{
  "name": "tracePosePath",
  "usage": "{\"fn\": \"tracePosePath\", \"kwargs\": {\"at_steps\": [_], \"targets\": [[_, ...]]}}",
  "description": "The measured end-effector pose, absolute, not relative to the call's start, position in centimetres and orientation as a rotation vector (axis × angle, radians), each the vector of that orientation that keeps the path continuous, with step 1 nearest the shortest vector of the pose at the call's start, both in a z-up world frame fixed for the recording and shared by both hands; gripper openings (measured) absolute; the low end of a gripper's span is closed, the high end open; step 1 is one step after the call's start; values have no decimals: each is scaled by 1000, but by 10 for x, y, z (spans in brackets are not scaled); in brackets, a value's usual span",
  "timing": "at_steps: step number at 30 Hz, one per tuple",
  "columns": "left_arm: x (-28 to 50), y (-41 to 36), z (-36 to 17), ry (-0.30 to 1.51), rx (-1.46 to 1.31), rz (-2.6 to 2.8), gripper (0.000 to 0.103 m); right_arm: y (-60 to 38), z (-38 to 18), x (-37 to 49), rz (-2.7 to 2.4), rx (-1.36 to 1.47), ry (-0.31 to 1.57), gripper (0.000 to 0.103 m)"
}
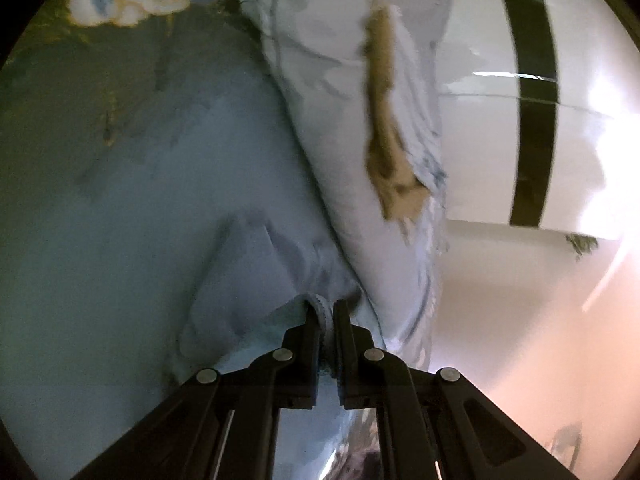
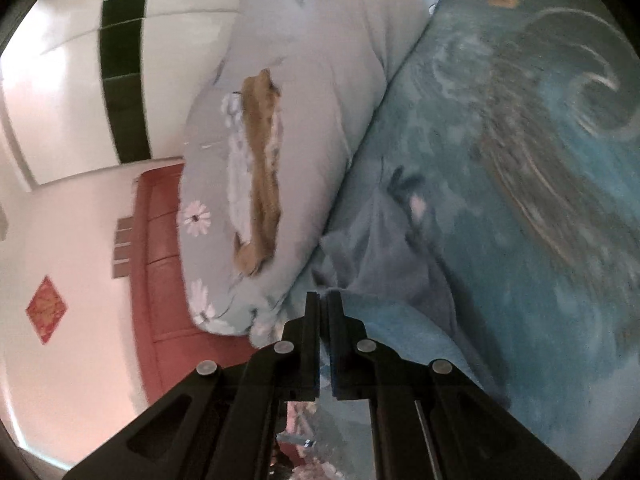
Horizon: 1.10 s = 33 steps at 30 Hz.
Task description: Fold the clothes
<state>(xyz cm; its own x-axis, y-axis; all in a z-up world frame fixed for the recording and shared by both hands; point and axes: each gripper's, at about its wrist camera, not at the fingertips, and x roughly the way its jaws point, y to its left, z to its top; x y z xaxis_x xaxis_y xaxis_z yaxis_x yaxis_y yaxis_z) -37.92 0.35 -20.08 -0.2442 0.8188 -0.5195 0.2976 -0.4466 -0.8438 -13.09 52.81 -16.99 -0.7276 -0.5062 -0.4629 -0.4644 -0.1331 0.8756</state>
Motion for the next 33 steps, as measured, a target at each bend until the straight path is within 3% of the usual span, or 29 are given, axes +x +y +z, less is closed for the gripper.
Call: {"fn": "tracePosePath", "kwargs": {"at_steps": [9, 11, 15, 17, 19, 21, 29, 33], "targets": [[-406, 19, -243, -1359, -1674, 1718, 12, 537, -217, -177, -2050, 1328, -2098, 5], [-408, 21, -241, -1326, -1663, 1727, 18, 538, -223, -184, -2055, 1359, -2092, 6], [-412, 24, -229, -1302, -1619, 1731, 43, 538, -220, -187, -2088, 1397, -2036, 7], [-413, 24, -219, -1298, -1572, 1750, 48, 539, -214, -188, -2111, 1377, -2011, 9], [-414, 23, -208, -1288, -1532, 1777, 57, 543, -205, -187, -2152, 1332, -1997, 24], [-414, 23, -200, -1271, -1524, 1795, 58, 546, -196, -186, -2187, 1280, -1991, 36], [-376, 19, -189, -980, -1660, 1920, 58, 533, -175, -157, -2264, 1403, -1806, 36], [-304, -11, -199, -820, -1759, 1980, 58, 512, -180, -105, -2303, 1511, -1716, 36]]}}
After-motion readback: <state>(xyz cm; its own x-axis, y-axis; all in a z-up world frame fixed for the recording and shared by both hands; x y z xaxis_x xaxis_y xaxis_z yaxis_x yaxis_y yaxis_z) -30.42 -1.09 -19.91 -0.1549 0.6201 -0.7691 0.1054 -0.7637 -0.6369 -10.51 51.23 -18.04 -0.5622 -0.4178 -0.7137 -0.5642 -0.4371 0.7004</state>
